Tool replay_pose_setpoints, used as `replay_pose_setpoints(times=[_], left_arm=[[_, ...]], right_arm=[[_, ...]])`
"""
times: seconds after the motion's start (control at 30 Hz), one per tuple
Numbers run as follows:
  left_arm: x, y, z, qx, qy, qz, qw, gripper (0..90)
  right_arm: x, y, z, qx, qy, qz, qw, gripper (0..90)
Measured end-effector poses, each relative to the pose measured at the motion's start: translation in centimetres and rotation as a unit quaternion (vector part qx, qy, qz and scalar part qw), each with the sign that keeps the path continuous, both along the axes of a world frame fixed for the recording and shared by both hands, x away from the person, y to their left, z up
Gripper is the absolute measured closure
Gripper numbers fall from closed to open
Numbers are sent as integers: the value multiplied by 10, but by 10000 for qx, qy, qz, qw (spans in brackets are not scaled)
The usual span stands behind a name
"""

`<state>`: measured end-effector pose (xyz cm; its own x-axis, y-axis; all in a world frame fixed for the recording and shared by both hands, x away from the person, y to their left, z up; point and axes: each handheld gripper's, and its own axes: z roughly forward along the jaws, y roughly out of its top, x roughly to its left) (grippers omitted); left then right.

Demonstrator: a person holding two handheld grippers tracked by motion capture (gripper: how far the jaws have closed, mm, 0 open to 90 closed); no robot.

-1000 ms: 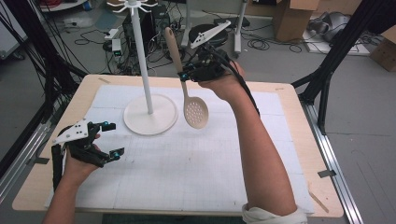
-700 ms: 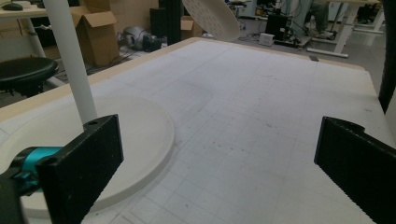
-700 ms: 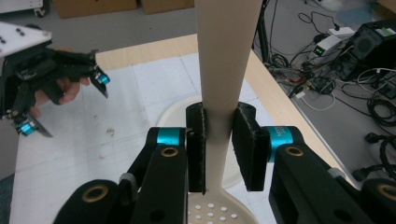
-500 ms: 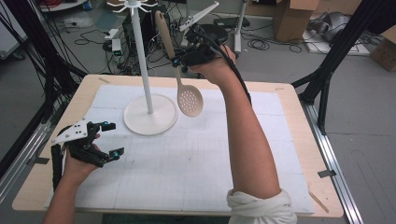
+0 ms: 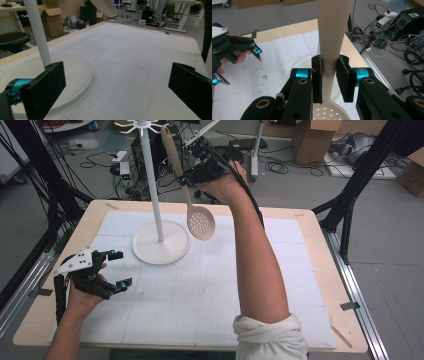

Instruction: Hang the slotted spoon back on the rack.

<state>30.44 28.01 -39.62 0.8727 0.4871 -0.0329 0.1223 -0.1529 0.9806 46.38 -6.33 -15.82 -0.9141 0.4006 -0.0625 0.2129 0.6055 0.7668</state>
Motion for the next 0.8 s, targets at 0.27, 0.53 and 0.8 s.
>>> replay_pose_setpoints(times=[0.27,0.53,0.8], left_arm=[[-1,1,1,-32,-9,6,10000,17],[-1,2,1,-38,-21,8,10000,17],[0,1,1,-18,-9,5,10000,17]], right_arm=[[3,12,0,-91,-23,-22,10000,755],[6,15,-3,-120,39,-64,9999,755],[11,13,-4,-122,109,-110,9998,755]])
